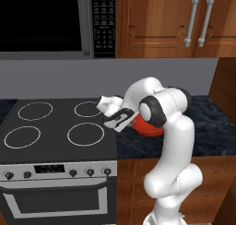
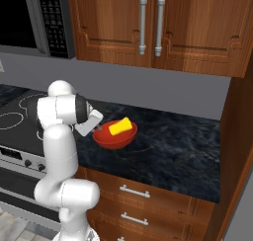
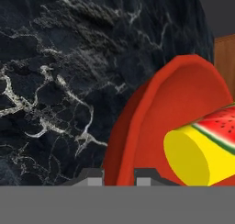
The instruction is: Place the cup inside the bowl on the dining table and move the bowl to any counter.
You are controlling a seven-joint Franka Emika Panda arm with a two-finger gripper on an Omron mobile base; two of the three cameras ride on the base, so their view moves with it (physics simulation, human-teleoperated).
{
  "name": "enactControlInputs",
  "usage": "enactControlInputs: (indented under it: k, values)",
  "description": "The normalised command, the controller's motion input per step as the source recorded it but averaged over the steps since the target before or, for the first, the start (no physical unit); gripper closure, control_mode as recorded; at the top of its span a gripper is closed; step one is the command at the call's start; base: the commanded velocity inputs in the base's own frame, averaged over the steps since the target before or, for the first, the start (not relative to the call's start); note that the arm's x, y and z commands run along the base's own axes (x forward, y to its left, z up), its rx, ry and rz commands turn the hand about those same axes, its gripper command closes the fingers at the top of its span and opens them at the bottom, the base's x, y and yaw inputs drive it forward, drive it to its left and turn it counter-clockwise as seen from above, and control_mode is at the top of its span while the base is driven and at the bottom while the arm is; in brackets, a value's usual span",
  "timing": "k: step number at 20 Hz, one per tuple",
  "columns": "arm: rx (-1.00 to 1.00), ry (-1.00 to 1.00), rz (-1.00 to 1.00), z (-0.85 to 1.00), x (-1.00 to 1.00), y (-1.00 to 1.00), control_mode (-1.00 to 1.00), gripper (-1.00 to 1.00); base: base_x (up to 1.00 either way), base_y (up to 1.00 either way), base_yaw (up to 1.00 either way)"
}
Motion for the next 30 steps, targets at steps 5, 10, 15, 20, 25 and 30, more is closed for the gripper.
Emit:
enactControlInputs:
  k: [5,10,15,20,25,30]
  values:
    - [0.00,0.00,0.00,0.00,0.00,0.00,-1.00,1.00,0.00,0.00,0.00]
    - [0.00,0.00,0.00,0.00,0.00,0.00,-1.00,1.00,0.00,0.00,0.00]
    - [0.04,0.03,0.00,0.00,0.08,-0.04,-1.00,1.00,0.00,0.00,0.00]
    - [0.00,0.00,0.00,0.00,0.00,0.00,-1.00,1.00,0.00,0.00,0.00]
    - [0.00,0.00,0.00,0.00,0.00,0.01,-1.00,-1.00,0.00,0.00,0.00]
    - [0.00,0.00,0.00,0.00,0.00,0.00,-1.00,-1.00,0.00,0.00,0.00]
